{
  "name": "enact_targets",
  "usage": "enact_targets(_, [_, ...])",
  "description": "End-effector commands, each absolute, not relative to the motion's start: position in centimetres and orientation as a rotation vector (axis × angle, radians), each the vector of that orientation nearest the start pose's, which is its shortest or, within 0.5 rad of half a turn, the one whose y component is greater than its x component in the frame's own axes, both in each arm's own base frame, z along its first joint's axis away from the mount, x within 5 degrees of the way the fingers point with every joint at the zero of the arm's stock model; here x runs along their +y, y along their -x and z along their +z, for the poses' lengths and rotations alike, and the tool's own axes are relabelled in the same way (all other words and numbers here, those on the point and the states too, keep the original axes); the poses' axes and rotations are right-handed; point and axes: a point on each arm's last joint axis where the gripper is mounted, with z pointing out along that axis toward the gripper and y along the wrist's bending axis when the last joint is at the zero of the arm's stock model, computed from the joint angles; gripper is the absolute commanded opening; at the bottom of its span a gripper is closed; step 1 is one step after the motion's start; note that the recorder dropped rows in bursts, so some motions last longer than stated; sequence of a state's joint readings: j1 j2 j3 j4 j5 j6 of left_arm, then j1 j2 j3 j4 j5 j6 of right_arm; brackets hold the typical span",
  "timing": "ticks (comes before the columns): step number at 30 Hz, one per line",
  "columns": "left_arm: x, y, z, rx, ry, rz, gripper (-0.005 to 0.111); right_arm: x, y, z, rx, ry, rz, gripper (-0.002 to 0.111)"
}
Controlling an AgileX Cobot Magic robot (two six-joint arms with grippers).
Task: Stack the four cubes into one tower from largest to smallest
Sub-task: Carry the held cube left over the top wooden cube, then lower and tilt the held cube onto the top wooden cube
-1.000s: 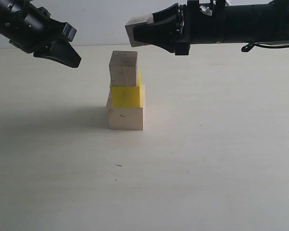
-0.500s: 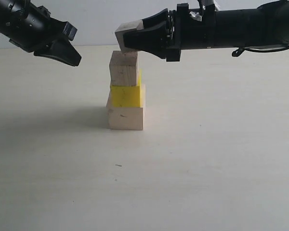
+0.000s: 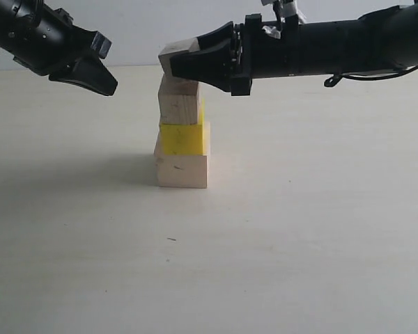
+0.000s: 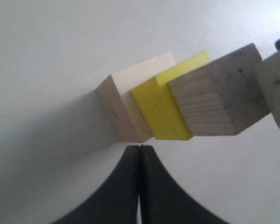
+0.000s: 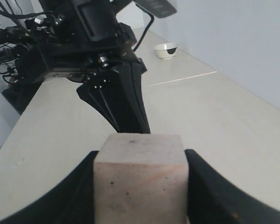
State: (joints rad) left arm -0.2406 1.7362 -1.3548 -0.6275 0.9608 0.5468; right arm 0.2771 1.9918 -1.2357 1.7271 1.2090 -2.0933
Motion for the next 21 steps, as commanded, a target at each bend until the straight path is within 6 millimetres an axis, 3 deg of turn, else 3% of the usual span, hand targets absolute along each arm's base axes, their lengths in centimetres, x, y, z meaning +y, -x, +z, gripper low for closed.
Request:
enact_targets(1, [-12.87, -34.18, 27.34, 2.567, -0.657, -0.712, 0.000, 19.93, -35.39, 22.53, 1.391, 1.162, 1.198, 0.000])
enact_targets(21, [-12.88, -34.04, 27.31, 2.578, -0.667, -0.720, 0.000, 19.84, -35.52, 22.49, 1.399, 1.157, 1.187, 0.000])
